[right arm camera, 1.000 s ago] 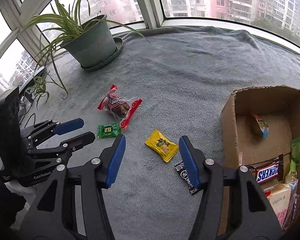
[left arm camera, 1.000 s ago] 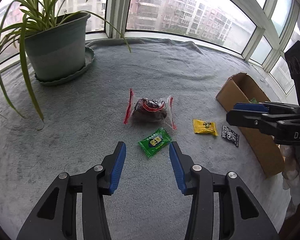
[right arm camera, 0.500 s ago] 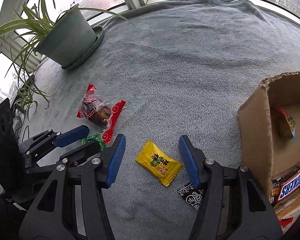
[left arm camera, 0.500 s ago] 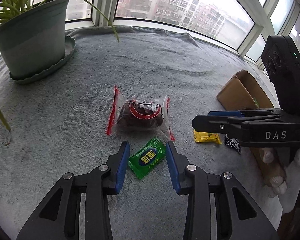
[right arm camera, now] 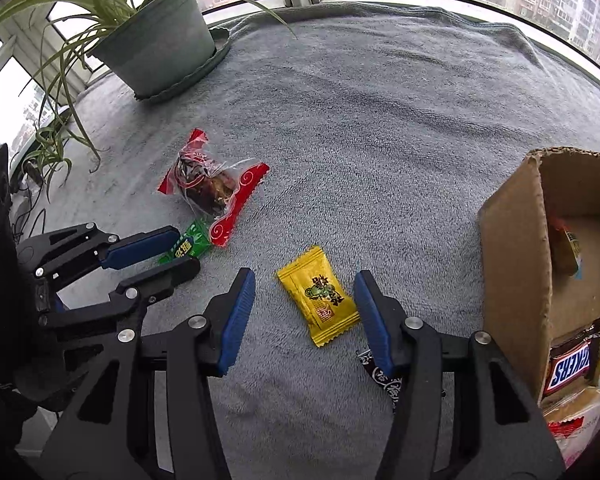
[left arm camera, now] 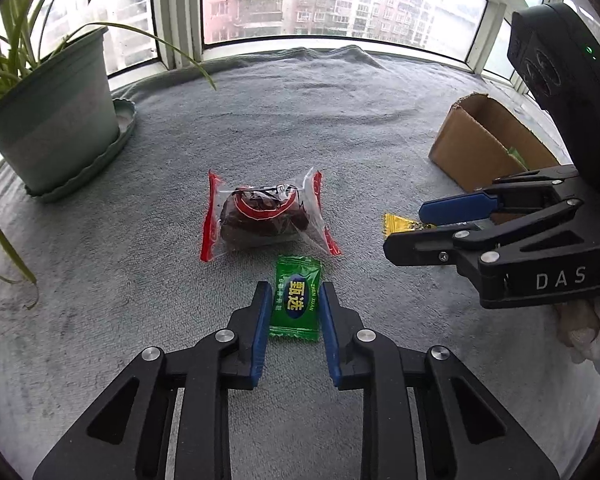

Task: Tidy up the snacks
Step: 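Return both tools toward the green candy and yellow candy, then grasp the green candy with the left tool while the right tool grasps the yellow candy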

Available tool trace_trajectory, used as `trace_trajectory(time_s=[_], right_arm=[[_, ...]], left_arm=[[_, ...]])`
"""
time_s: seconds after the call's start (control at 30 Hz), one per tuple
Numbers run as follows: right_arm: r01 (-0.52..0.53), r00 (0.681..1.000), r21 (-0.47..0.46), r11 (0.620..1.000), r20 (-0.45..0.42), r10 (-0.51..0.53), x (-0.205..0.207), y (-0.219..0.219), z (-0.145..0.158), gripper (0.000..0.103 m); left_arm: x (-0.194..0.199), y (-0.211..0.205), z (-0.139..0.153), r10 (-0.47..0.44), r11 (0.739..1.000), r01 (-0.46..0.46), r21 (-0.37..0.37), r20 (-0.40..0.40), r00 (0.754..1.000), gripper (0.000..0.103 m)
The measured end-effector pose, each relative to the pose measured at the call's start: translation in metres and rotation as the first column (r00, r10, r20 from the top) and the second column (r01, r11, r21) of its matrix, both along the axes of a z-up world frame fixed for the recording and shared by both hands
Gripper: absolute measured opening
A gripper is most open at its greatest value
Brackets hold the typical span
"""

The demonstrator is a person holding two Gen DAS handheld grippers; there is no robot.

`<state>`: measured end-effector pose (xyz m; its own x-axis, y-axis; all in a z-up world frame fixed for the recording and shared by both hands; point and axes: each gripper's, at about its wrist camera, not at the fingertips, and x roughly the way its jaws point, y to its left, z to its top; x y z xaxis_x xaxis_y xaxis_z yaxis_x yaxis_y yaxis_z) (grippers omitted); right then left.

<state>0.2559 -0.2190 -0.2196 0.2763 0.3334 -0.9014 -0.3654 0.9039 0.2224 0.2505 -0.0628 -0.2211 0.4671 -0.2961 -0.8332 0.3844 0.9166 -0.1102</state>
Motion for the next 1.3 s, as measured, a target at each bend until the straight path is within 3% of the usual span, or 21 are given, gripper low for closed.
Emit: trace_trajectory(time_s=[0.23,0.37,0.83,1.3], right_arm=[[-0.052,0.993,-0.164,0.985,0.097,0.069,-0.014,0.015,0.001,0.040],[-0.065,0.989,-0.184,0.981,0.118,0.088,-0.018,0.019,0.002,0.026],[-0.035,0.989,-0.121,0.992,0.138,0.052,-0.028,0.014,0.014,0.025],[0.002,0.969,-0.049,0.999,0.245,0.010,-0.054,-0.015,0.072,0.026]], left_arm=[[-0.002,-0.004,0.000,0.013,0.999,-0.014,0.030,0.024,1.000,0.020],[-0.003,-0.002,-0.001,0.034,0.999,-0.034,0.018,0.026,0.999,0.019],[-0.014,0.004,0.005,0.091,0.996,-0.091,-0.006,0.026,0.996,0.018],[-0.034,-0.011,0.048,0.099,0.994,-0.094,-0.057,0.106,0.989,0.018]])
